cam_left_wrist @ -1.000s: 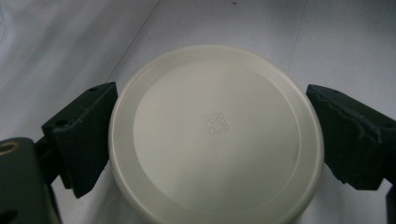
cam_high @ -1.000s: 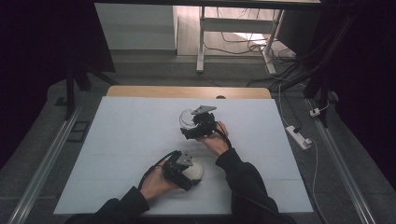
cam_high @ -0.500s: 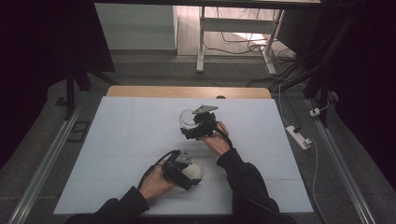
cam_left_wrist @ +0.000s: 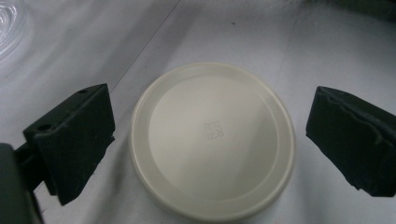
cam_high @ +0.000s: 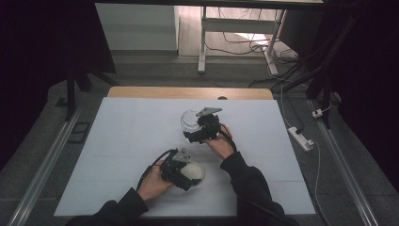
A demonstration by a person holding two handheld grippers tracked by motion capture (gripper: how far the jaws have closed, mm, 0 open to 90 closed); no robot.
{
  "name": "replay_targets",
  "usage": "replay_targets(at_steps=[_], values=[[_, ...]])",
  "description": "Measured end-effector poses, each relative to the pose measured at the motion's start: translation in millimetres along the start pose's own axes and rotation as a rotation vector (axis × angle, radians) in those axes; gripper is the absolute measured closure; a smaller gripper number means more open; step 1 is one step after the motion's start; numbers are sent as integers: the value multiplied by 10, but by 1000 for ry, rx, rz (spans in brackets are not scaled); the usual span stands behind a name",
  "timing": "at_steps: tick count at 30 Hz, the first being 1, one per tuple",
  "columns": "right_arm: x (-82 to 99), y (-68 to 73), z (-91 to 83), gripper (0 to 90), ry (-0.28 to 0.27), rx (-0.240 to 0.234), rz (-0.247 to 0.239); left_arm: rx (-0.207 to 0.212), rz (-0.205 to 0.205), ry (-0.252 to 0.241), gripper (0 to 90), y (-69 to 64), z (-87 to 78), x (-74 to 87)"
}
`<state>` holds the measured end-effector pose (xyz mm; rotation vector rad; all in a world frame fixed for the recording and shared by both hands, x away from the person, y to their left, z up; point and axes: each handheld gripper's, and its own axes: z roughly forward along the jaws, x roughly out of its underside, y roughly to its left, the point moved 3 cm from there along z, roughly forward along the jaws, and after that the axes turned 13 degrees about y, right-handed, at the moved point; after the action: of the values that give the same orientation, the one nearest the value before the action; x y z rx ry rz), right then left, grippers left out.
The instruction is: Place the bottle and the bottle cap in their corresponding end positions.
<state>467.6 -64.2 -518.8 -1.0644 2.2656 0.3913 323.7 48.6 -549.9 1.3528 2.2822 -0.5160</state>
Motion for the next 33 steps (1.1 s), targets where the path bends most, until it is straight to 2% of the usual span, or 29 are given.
replay_targets(at_steps=[8, 16, 18, 23, 33], values=[[94, 25, -89, 0, 5, -5, 22, 20, -34, -31, 12, 25, -138, 58], [163, 73, -178, 0, 28, -43, 43, 30, -55, -41, 0, 43, -257, 141], [183, 92, -207, 0, 29, -48, 37, 42, -68, -50, 0, 45, -285, 165], [246, 142, -252, 0, 43, -72, 27, 38, -79, -45, 0, 54, -344, 228], [338, 281, -354, 0, 28, -82, -12, 34, -86, -32, 0, 67, -438, 356]])
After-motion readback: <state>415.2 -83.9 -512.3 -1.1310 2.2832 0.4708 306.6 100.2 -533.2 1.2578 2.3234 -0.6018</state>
